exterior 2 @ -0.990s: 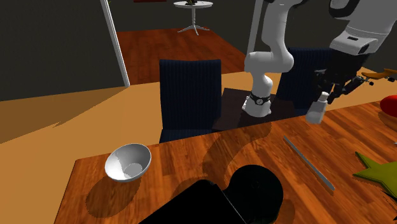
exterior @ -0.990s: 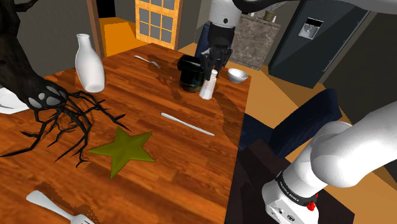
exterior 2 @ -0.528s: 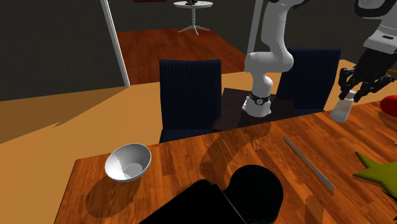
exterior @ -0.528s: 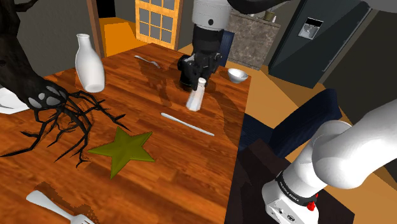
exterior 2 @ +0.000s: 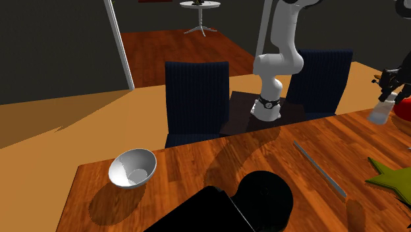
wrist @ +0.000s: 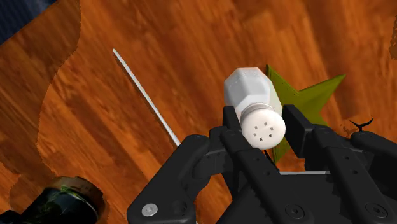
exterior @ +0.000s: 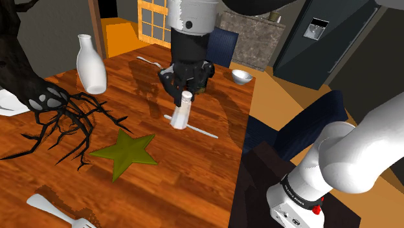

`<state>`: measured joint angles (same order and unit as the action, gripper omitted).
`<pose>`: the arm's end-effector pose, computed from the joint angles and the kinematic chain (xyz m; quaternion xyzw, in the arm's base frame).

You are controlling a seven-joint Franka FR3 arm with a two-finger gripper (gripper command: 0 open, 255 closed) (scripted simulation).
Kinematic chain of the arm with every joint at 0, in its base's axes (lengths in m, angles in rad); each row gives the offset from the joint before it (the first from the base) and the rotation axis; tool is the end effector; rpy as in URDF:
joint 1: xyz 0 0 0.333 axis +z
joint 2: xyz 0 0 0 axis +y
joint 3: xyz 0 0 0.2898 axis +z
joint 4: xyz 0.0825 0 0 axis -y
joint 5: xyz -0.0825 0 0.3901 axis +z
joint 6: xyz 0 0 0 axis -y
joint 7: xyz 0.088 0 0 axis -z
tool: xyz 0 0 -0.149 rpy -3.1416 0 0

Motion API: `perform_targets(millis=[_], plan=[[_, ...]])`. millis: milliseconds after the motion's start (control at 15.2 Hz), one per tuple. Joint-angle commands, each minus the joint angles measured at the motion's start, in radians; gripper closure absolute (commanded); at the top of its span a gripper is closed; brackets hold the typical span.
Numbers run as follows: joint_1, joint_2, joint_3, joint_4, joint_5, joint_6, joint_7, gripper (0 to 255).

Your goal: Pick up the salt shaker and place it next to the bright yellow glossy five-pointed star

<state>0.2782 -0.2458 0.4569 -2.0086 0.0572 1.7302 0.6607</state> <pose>0.3559 0.3448 0.4755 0.9990 0.0243 -0.0053 0.0377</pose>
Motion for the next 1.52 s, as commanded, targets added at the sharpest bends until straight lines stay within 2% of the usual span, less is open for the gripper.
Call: perform_targets(millis=[0, 528, 726, 858, 1452], plan=[[0.015, 0.036, 0.036, 0.039, -0.005, -0.005, 0.057, 255], [0.091, 0.235, 0.176, 0.238, -0.084, -0.036, 0.299, 255], [0.139, 0.335, 0.218, 0.336, -0.14, -0.059, 0.396, 255], [0.189, 0.422, 0.242, 0.425, -0.192, -0.086, 0.47, 255], [0.185, 0.422, 0.235, 0.305, -0.194, 0.035, 0.475, 255]])
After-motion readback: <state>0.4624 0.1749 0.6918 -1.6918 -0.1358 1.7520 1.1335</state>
